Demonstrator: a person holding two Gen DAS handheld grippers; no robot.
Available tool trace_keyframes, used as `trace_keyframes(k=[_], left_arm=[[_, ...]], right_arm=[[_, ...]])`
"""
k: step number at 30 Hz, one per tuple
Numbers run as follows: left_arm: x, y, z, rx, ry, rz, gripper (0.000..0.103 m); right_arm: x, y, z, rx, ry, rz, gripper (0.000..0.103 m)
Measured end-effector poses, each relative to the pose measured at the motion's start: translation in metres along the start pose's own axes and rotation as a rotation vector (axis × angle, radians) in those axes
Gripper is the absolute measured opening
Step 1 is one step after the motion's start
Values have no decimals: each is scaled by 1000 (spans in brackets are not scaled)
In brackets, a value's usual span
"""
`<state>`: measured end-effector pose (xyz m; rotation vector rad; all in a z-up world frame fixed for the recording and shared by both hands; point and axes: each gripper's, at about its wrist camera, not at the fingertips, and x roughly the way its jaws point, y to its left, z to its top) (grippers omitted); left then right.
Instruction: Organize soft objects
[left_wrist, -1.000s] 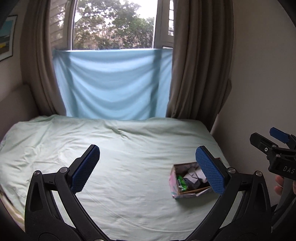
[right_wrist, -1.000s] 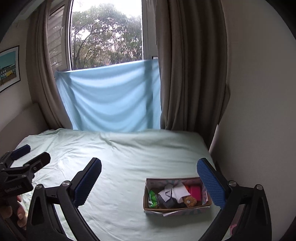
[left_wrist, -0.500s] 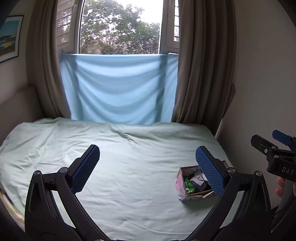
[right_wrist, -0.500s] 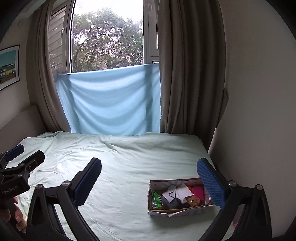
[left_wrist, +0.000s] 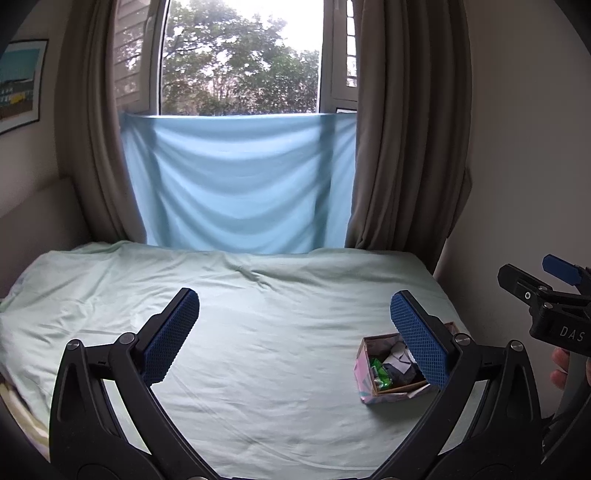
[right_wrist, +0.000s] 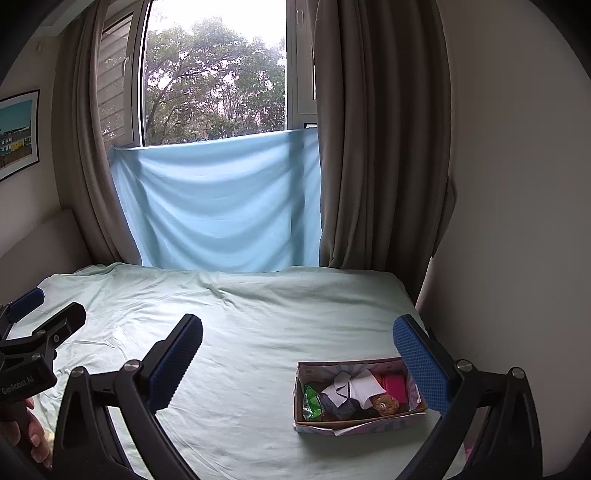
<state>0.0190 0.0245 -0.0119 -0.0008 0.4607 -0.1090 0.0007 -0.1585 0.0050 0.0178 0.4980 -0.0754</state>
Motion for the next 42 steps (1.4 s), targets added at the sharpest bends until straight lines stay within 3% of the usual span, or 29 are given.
trace_keyframes(k=[42], left_arm=[[1,-17,0,4,-10,8,103]], right_arm=[[5,-19,6,12,-14,7,103]])
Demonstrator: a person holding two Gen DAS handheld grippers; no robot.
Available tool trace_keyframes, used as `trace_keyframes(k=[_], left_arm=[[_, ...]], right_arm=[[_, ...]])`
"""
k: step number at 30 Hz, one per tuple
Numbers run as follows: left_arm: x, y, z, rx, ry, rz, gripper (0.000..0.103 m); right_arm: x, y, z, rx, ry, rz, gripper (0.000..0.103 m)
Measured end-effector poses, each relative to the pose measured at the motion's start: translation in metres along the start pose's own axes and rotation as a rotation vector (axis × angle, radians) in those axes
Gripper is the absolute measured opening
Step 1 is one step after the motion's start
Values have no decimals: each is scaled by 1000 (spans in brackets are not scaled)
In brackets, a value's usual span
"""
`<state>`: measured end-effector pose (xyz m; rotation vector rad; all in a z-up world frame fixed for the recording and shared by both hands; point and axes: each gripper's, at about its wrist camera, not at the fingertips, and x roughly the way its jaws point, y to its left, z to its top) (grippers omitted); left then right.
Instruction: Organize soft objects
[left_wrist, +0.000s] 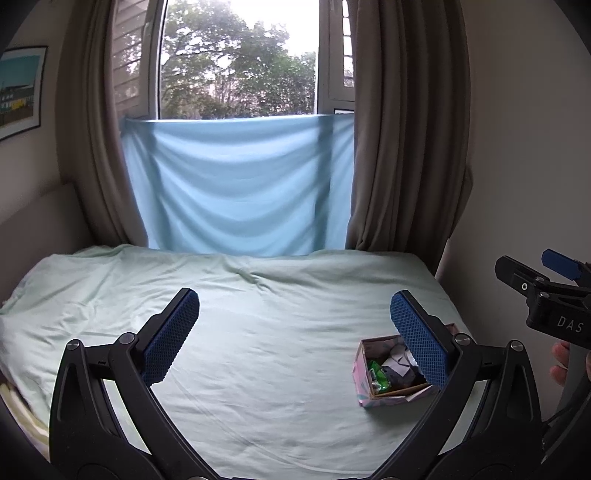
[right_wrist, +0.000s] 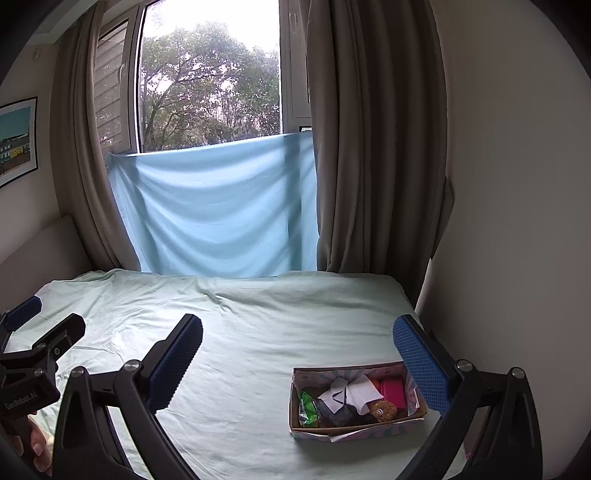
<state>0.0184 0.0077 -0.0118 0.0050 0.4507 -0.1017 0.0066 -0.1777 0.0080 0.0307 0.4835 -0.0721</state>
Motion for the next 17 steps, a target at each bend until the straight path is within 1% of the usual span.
trace_keyframes(k=[8,14,17], left_arm=[[3,5,4,-21,-6,5,103],[12,5,7,-15,20,-16,103],[16,5,7,-2,11,2,103]], right_arm=[[4,0,2,1,5,-1,103],[14,2,3,5,19,2,103],[22,4,3,3,34,-3,103]])
